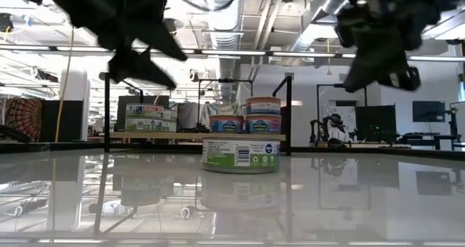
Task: Stack canned seafood by type on shelf
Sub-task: Put the green tuna can on the shelf
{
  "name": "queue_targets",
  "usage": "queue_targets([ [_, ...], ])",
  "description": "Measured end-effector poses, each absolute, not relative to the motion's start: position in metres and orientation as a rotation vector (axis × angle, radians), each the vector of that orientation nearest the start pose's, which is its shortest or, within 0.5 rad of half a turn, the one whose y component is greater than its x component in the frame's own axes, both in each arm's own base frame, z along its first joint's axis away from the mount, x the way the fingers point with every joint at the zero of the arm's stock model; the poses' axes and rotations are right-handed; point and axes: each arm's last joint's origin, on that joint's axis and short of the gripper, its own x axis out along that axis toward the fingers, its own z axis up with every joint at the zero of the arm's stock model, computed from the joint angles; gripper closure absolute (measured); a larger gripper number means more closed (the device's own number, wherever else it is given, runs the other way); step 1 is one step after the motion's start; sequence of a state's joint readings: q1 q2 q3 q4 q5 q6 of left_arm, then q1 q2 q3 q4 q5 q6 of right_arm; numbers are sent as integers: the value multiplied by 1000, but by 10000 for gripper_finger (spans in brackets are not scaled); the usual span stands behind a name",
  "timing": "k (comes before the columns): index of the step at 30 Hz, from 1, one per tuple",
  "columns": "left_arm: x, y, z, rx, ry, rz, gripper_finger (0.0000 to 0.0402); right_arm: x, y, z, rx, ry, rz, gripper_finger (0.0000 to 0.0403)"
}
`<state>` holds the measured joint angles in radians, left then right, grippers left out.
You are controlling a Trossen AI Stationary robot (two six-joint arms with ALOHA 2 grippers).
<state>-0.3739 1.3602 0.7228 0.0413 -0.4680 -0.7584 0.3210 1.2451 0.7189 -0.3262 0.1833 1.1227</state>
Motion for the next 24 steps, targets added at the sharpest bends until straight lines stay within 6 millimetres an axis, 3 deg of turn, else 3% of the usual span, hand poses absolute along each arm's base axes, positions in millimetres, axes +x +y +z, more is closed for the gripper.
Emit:
queue_targets([
  [3, 260, -84, 223, -419, 440, 230, 127, 219, 69, 197, 926, 697, -290, 380],
  [6, 260, -85, 224, -387, 442, 197, 127, 220, 66, 187, 979, 601, -267, 378],
  [17, 273, -104, 200, -542, 436, 231, 127, 256, 69, 150, 1030, 515, -262, 344],
  [24, 272, -117, 191, -635, 440, 253, 127, 273, 77, 149, 1014, 522, -244, 293],
])
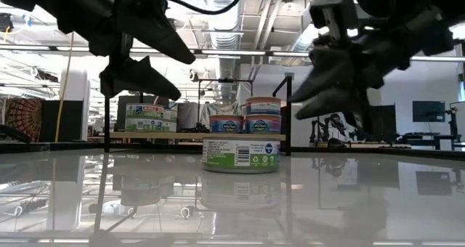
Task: Stack canned seafood by type on shelf
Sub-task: Put the green tuna can on the shelf
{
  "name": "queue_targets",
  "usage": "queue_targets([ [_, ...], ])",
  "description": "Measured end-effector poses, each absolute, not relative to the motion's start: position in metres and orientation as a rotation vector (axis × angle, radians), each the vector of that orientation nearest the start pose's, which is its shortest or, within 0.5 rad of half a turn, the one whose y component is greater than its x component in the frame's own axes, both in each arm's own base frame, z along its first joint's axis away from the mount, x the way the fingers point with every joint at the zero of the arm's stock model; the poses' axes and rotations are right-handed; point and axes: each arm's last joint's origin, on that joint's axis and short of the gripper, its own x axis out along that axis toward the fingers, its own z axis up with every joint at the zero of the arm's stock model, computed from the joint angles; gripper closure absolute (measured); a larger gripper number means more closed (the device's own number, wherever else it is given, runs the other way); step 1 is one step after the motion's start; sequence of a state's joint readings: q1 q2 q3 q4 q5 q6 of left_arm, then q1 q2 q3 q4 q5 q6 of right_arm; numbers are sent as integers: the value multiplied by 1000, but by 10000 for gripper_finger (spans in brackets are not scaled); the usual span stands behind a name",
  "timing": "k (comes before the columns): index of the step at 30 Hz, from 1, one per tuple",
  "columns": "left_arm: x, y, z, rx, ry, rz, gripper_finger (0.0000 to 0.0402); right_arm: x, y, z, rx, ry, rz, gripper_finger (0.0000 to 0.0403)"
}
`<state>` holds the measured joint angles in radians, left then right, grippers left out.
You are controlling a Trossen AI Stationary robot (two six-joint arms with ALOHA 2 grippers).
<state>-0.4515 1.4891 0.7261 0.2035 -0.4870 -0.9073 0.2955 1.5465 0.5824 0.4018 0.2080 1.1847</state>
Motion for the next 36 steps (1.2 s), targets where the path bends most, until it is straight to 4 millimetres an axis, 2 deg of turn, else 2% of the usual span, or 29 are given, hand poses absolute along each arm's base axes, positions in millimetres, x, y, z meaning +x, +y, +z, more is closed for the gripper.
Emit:
queue_targets([
  [4, 271, -120, 191, -671, 425, 270, 127, 286, 81, 153, 958, 529, -226, 260],
  [7, 271, -120, 191, -717, 416, 290, 127, 297, 84, 150, 937, 599, -231, 245],
  [13, 276, -133, 197, -709, 427, 332, 127, 313, 88, 150, 855, 739, -262, 246],
  [16, 284, -143, 197, -668, 436, 357, 127, 318, 87, 157, 835, 735, -250, 251],
  [22, 298, -151, 193, -676, 435, 378, 127, 316, 82, 160, 839, 735, -261, 254],
  [36, 300, -150, 193, -657, 450, 387, 127, 318, 81, 161, 832, 715, -248, 255],
])
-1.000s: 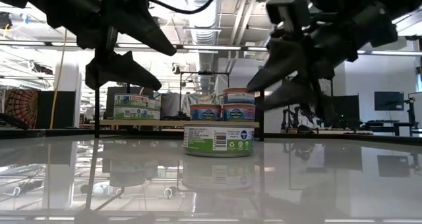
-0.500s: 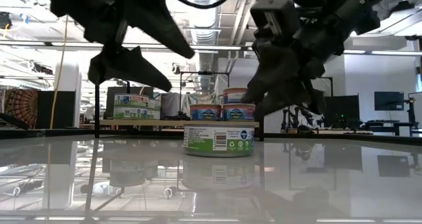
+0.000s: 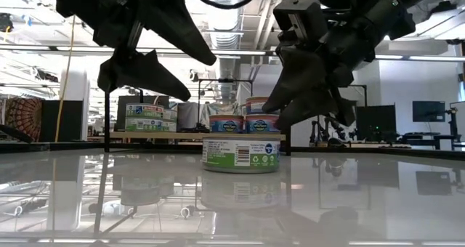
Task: Stack canned seafood by type on shelf
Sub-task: Put the green tuna can on the shelf
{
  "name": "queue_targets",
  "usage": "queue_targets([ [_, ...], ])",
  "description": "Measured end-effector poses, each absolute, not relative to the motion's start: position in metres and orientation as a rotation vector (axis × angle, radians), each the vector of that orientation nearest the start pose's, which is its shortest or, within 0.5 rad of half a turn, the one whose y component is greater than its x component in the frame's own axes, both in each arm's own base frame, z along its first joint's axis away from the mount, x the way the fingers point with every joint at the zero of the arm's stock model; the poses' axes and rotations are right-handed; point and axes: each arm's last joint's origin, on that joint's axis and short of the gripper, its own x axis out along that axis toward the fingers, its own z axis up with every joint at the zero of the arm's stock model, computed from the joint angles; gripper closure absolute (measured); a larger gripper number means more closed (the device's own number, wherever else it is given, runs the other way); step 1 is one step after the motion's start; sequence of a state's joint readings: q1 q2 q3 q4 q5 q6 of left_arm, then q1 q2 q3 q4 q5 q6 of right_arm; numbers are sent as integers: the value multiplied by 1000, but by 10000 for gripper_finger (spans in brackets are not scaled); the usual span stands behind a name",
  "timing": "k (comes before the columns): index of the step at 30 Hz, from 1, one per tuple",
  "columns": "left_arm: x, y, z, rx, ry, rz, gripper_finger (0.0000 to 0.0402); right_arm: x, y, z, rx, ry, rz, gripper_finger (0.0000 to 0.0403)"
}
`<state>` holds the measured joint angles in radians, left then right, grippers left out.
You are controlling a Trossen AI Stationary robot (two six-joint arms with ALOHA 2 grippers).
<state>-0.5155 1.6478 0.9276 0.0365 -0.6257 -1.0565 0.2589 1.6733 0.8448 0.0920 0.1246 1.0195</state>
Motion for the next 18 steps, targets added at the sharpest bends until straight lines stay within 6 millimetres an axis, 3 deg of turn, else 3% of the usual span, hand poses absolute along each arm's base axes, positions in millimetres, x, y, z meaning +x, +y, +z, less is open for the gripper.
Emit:
queue_targets([
  [18, 300, -150, 192, -654, 448, 392, 127, 317, 81, 160, 820, 728, -250, 255],
])
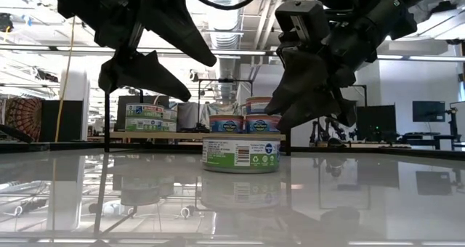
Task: Stack canned seafood by type on shelf
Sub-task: Put the green tuna can on the shelf
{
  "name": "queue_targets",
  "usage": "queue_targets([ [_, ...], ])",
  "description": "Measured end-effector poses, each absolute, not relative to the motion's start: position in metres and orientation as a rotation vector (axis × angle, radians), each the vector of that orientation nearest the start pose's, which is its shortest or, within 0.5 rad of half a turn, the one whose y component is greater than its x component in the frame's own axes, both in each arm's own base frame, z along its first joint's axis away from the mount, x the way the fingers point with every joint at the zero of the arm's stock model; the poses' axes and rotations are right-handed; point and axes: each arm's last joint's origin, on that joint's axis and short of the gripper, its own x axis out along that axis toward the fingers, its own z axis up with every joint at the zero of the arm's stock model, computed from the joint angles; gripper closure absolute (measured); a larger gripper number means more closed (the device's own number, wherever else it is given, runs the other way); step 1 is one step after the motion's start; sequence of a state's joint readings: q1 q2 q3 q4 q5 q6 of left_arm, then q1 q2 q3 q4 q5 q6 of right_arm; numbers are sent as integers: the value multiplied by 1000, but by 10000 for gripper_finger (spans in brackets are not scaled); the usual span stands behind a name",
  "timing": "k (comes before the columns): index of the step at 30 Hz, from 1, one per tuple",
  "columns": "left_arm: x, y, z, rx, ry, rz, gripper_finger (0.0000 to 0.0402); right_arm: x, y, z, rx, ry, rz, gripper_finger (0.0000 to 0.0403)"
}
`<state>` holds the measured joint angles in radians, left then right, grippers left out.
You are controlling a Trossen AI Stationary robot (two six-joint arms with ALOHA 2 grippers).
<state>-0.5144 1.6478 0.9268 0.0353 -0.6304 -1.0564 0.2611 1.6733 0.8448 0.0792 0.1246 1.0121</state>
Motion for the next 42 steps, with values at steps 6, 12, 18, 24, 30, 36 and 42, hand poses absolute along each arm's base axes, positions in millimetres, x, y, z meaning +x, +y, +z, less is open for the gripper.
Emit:
queue_targets([
  [6, 302, -146, 192, -606, 452, 393, 127, 316, 81, 159, 813, 745, -260, 255],
  [12, 304, -140, 192, -587, 449, 407, 127, 315, 81, 158, 809, 756, -266, 255],
  [18, 306, -137, 193, -614, 440, 419, 127, 313, 80, 156, 808, 783, -286, 255],
  [24, 307, -135, 191, -644, 434, 435, 127, 313, 81, 156, 859, 779, -309, 255],
  [30, 305, -128, 185, -735, 476, 498, 127, 317, 81, 152, 900, 747, -324, 255],
  [36, 308, -110, 175, -940, 638, 459, 127, 323, 83, 138, 935, 753, -338, 255],
  [42, 310, -99, 164, -1065, 637, 458, 127, 324, 82, 138, 939, 746, -337, 255],
])
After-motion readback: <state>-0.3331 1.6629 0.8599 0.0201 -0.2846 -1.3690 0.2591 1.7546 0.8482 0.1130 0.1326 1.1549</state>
